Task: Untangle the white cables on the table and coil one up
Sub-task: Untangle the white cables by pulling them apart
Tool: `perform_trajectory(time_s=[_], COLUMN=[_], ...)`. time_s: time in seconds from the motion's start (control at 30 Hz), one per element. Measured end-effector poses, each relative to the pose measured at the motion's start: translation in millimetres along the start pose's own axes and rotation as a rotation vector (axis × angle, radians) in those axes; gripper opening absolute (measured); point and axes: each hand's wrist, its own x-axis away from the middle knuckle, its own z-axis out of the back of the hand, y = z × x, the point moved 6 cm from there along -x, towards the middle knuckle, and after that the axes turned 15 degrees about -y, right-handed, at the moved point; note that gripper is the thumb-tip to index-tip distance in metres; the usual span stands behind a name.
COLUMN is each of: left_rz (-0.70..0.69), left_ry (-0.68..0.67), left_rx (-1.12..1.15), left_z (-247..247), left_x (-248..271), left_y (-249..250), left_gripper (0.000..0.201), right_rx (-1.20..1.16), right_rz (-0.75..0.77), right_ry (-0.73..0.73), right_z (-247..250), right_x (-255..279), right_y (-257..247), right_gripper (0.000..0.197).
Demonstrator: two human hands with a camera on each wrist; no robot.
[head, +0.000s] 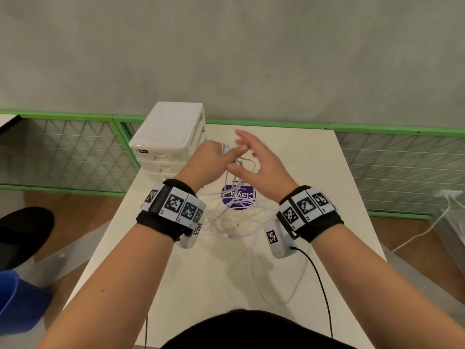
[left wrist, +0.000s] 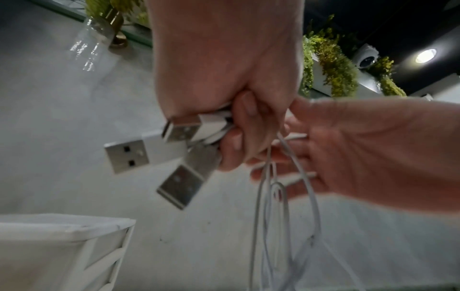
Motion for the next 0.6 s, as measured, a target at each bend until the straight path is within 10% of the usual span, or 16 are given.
perform_trajectory(time_s=[0.2,0.37,0.6], left_rz=[-0.050,-0.024,0.020], left_ry=[0.053,0.146,0.131], left_rx=[-0.106,-0.060,-0.067], left_z=[15.7,30.7,33.3], left_x=[-0.4,3.1,9.8], left_y=[7.0,-0.6,5.9], left_gripper=[0.054,0.054,0.055], right_rx=[0.032,0.252,0.455], right_rz=[-0.168,-0.302,-0.008], right_ry=[-0.160,-0.183,0.497], right_z=[-21.9,-9.3,71.8], right_x=[-5.6,-1.6,4.4], right_y=[32.4,55.5,20.4], right_gripper=[0.017,0.035,0.024])
